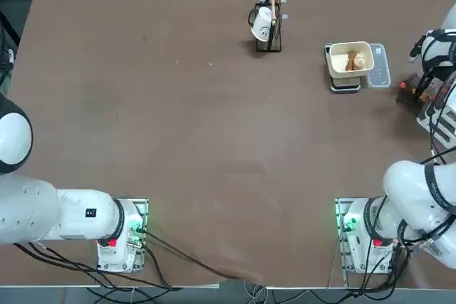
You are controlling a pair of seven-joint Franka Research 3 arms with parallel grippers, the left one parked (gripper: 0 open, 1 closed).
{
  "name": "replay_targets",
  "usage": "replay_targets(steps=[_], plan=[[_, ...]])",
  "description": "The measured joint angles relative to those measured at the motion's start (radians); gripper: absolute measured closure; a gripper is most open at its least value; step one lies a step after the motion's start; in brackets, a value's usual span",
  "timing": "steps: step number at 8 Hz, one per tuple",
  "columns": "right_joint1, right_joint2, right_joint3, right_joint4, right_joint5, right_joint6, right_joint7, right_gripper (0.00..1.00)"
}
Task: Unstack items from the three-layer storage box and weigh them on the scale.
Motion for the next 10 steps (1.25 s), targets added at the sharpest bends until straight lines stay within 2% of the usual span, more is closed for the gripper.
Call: replay_targets(steps=[1, 3, 4, 6, 7, 9, 10], plan=[[0.001, -0.027, 0.035, 0.005, 0.000, -0.058, 0.040, 0.56], [0.005, -0.085, 0.130, 0.024, 0.026, -0.186, 0.118, 0.56], [0.008, -0.103, 0.167, 0.037, 0.109, -0.232, 0.149, 0.56], [0.012, -0.108, 0.207, 0.073, 0.302, -0.291, 0.220, 0.56], [0.016, -0.107, 0.223, 0.100, 0.365, -0.328, 0.306, 0.56], [0.063, -0.106, 0.247, 0.151, 0.458, -0.359, 0.562, 0.56], [0.107, -0.103, 0.252, 0.167, 0.470, -0.345, 0.690, 0.56]])
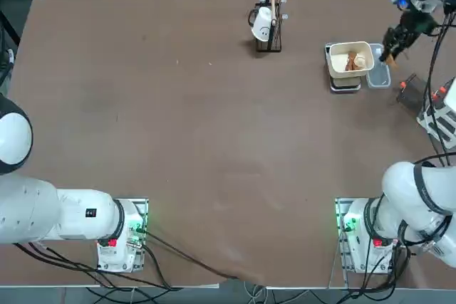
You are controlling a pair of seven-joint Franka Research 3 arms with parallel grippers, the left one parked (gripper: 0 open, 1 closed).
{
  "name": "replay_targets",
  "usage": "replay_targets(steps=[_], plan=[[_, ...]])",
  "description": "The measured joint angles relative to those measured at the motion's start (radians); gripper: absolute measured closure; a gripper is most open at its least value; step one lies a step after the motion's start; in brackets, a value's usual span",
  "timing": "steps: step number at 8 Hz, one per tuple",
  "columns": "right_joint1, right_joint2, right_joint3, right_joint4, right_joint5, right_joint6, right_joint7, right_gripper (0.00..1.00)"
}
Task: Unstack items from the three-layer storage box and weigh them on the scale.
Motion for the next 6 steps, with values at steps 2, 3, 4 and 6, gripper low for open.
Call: replay_targets(steps=[2, 3, 4, 6], plan=[[0.069, 0.015, 0.002, 0.036, 0.006, 0.018, 0.140, 0.53], [0.078, 0.032, 0.002, 0.043, 0.006, 0.019, 0.157, 0.39], [0.078, 0.048, -0.001, 0.045, 0.006, 0.019, 0.158, 0.19], [0.077, 0.061, -0.005, 0.052, 0.004, 0.019, 0.157, 0.00]])
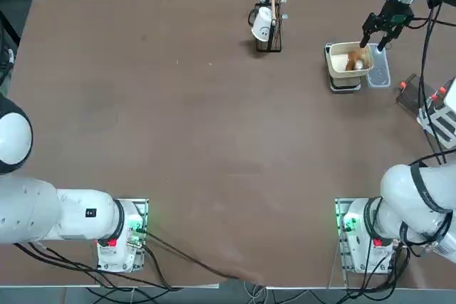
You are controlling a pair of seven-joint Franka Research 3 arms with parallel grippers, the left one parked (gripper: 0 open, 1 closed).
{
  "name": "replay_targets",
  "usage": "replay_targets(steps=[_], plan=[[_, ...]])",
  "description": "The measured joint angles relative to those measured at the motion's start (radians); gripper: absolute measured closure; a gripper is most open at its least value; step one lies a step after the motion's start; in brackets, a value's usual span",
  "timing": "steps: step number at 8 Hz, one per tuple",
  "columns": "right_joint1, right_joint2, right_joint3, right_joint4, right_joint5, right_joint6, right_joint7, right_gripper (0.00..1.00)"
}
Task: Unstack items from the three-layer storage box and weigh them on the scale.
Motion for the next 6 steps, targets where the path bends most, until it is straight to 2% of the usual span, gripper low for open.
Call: replay_targets(steps=[2, 3, 4, 6], plan=[[-0.003, -0.001, -0.002, 0.011, -0.043, -0.029, -0.065, 0.03], [-0.010, -0.002, -0.007, 0.012, -0.096, -0.055, -0.139, 0.15], [-0.030, -0.001, -0.013, 0.012, -0.155, -0.073, -0.238, 0.41], [-0.084, 0.008, -0.022, 0.005, -0.284, -0.079, -0.453, 0.79]])
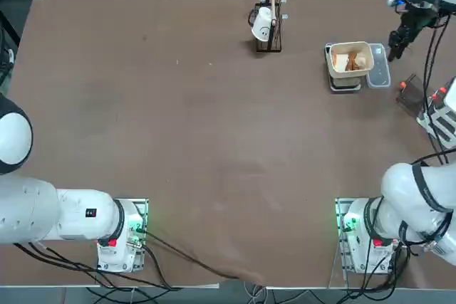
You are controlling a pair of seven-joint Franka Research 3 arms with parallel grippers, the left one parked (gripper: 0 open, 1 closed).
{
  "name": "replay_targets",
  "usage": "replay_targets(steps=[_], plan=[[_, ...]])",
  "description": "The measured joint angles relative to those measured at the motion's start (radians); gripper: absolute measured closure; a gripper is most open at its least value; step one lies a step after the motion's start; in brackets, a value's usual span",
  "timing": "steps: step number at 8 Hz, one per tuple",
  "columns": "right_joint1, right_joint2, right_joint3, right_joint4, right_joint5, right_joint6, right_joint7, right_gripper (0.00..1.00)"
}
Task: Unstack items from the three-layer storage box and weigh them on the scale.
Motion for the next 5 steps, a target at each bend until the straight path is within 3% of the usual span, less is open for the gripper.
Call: replay_targets(steps=[1, 5], plan=[[-0.021, 0.016, -0.001, -0.010, -0.052, 0.011, -0.071, 0.98], [-0.081, 0.068, -0.008, -0.176, -0.113, 0.295, -0.184, 0.99]])
